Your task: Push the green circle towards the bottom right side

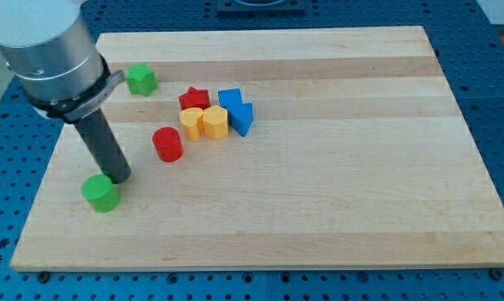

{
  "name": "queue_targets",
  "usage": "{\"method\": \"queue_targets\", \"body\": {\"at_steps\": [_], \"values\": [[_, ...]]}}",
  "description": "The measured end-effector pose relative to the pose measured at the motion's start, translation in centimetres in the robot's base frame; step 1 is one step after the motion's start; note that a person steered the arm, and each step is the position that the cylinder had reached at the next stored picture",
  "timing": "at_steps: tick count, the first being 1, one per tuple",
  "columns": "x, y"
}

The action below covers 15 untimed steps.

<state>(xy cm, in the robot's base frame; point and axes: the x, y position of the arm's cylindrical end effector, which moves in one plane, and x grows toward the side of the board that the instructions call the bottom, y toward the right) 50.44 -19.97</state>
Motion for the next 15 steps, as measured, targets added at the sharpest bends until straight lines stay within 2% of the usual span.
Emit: {"method": "queue_targets", "body": {"at_steps": [2,3,4,5,6,7,8,9,10,11,13,14,15], "values": [[0.4,-10.1],[2.6,-10.1],[2.4,-2.6],[2.3,9.2],[2.3,7.4],[2.3,-3.3],[4.7,-6.1],[5.1,2.5],[2.9,14.0],[2.6,19.2],[3.8,1.9],[7.4,5.2],[8.7,13.8]]}}
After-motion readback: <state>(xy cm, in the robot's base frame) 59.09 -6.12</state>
